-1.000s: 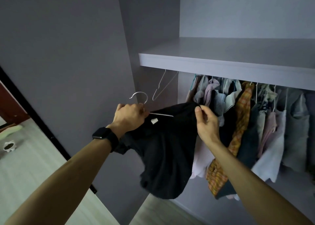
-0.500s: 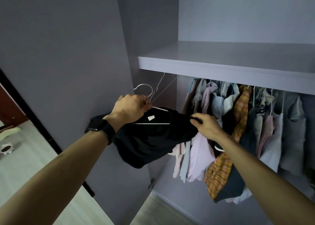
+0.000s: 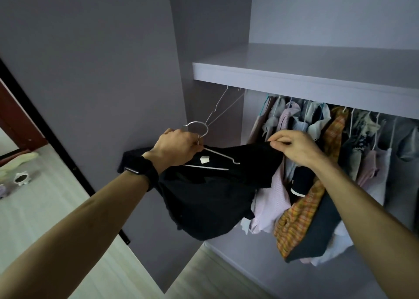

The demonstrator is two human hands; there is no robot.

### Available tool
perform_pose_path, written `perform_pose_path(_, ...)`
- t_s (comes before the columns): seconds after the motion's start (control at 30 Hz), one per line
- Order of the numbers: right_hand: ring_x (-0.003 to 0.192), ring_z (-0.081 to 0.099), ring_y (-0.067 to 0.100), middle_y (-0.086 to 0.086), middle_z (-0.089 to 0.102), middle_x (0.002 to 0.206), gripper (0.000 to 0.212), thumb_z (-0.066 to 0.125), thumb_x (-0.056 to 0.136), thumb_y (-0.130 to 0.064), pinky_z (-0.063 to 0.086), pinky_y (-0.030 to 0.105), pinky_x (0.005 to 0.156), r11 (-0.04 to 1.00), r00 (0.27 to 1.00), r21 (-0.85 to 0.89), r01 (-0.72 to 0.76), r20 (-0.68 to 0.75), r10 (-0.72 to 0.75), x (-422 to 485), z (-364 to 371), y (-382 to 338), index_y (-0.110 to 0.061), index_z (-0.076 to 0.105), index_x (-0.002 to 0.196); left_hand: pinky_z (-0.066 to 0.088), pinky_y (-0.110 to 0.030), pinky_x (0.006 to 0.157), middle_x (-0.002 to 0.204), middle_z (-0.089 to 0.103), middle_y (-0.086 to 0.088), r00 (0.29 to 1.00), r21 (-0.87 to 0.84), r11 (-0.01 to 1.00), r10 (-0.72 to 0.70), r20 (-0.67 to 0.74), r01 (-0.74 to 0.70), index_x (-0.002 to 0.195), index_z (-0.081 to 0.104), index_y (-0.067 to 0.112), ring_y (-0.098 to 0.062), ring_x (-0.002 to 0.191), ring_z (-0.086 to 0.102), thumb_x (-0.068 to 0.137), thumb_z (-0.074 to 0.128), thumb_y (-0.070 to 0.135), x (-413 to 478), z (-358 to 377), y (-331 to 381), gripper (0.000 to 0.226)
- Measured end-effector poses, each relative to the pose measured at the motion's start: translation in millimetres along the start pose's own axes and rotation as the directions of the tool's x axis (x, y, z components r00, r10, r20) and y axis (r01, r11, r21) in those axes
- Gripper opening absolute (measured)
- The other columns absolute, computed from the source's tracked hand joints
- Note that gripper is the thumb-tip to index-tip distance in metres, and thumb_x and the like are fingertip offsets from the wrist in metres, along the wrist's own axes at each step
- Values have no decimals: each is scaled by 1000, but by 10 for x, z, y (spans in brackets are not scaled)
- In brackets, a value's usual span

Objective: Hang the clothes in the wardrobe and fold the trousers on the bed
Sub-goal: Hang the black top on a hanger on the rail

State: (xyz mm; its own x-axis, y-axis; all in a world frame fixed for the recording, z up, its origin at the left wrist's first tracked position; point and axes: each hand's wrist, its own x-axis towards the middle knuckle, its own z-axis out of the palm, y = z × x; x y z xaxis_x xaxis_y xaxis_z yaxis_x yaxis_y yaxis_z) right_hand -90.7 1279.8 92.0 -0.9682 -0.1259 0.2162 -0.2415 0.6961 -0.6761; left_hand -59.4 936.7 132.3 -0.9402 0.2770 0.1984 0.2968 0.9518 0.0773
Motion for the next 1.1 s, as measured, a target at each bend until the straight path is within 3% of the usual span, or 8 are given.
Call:
perform_pose_path(0.13, 107, 66, 19, -7, 73, 114, 26, 67, 94, -23, 51, 30, 93, 947, 999, -321, 24, -21, -32, -38, 34, -101, -31, 73, 118, 41, -32, 81, 80, 68, 19, 995, -181, 979, -85, 48, 93, 77, 62, 41, -10, 86, 62, 95, 55, 46, 78, -13, 6, 20)
perform_pose_path(0.2, 100, 68, 10, -13, 74, 111, 22, 68, 94, -28, 51, 24, 89, 980, 991, -181, 87, -84, -103, -114, 62, -153, -30, 76, 115, 49, -34, 81, 78, 67, 21, 989, -221, 970, -71, 127, 98, 73, 62, 47, -9, 86, 62, 93, 56, 47, 111, -15, 8, 21)
perform_pose_path(0.3, 88, 68, -7, -24, 75, 93, 13, 77, 88, -31, 53, 16, 87, 994, 987, 22, 110, 114, -112, -230, 201, -186, -30, 80, 101, 50, -31, 79, 74, 67, 24, 992, -266, 959, -64, 113, 92, 72, 60, 55, -4, 84, 62, 93, 58, 46, 130, -6, 21, 22)
perform_pose_path(0.4, 81, 67, -3, -24, 72, 90, 27, 81, 84, -34, 52, 13, 78, 996, 995, 58, 72, 63, -75, -284, 363, -126, -34, 75, 110, 41, -23, 68, 73, 66, 30, 993, -255, 963, -66, 100, 90, 75, 59, 57, 4, 82, 59, 92, 58, 50, 146, -35, 52, 18)
perform_pose_path(0.7, 67, 70, 8, -11, 70, 73, 11, 64, 99, -27, 53, 34, 73, 980, 998, 185, 68, -17, -66, -212, 651, -115, -31, 69, 89, 36, -32, 91, 75, 65, 20, 992, -100, 995, -6, 128, 19, 74, 58, 41, -4, 81, 56, 96, 54, 42, 128, 77, 123, 22)
perform_pose_path(0.83, 87, 71, 13, -12, 71, 84, 8, 61, 100, -24, 55, 29, 83, 959, 983, 271, 82, -183, -32, -37, 569, -162, -26, 69, 98, 34, -29, 93, 81, 67, 18, 986, -116, 993, 22, 164, -3, 83, 63, 39, -5, 86, 58, 97, 56, 41, 75, 120, 123, 15)
perform_pose_path(0.93, 106, 67, 9, -12, 71, 105, 21, 63, 99, -25, 48, 21, 96, 948, 997, 317, -18, -70, 42, -79, 609, -129, -25, 68, 120, 39, -30, 93, 85, 69, 20, 985, -191, 981, -1, 172, 35, 87, 66, 38, -6, 91, 62, 96, 58, 40, 40, 141, 104, 12)
perform_pose_path(1.1, 100, 69, 3, -15, 75, 100, 15, 74, 91, -30, 52, 22, 91, 947, 995, 321, 14, -97, 18, -440, 599, 98, -27, 75, 105, 44, -33, 89, 100, 70, 17, 987, -203, 972, -95, 127, 119, 88, 63, 41, -15, 99, 62, 97, 55, 45, 50, 120, 46, 13)
